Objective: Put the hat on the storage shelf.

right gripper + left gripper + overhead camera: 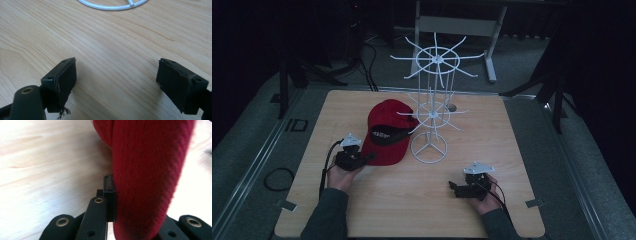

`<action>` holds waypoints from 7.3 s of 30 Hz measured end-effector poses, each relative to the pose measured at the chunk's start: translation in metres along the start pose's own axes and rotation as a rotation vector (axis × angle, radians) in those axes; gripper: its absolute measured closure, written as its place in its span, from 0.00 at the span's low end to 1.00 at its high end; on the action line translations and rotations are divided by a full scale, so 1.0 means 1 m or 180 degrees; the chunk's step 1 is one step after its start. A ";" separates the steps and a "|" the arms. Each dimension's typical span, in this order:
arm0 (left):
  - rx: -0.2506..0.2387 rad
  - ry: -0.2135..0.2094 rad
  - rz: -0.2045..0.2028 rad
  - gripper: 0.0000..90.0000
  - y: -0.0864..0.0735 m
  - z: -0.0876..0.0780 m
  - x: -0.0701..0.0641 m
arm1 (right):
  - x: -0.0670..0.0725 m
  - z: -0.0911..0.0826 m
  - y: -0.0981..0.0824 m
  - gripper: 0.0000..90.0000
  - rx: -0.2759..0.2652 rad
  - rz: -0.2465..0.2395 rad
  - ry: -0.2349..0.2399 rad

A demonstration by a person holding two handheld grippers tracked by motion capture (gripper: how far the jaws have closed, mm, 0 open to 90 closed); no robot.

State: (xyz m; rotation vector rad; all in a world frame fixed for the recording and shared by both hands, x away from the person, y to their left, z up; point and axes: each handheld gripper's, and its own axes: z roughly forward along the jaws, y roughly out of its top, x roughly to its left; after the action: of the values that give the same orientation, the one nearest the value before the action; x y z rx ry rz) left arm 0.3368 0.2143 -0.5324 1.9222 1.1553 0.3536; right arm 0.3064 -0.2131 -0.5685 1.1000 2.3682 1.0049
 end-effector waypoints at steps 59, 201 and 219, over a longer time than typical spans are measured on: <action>-0.0675 0.0495 -0.0128 0.95 0.027 -0.060 -0.001 | 0.000 0.000 0.000 0.18 -0.0005 -0.0003 -0.0001; -0.1962 0.0513 0.0007 0.95 0.102 -0.147 -0.041 | 0.000 0.000 0.000 0.18 -0.0003 0.0009 0.0002; -0.2153 0.0445 0.0091 0.95 0.105 -0.163 -0.056 | 0.000 0.000 0.000 0.18 0.0000 0.0002 0.0002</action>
State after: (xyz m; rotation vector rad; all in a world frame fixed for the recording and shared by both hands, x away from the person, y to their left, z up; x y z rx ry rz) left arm 0.2697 0.2301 -0.3428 1.3327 0.9331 0.7925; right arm 0.3064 -0.2131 -0.5684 1.1006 2.3686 1.0055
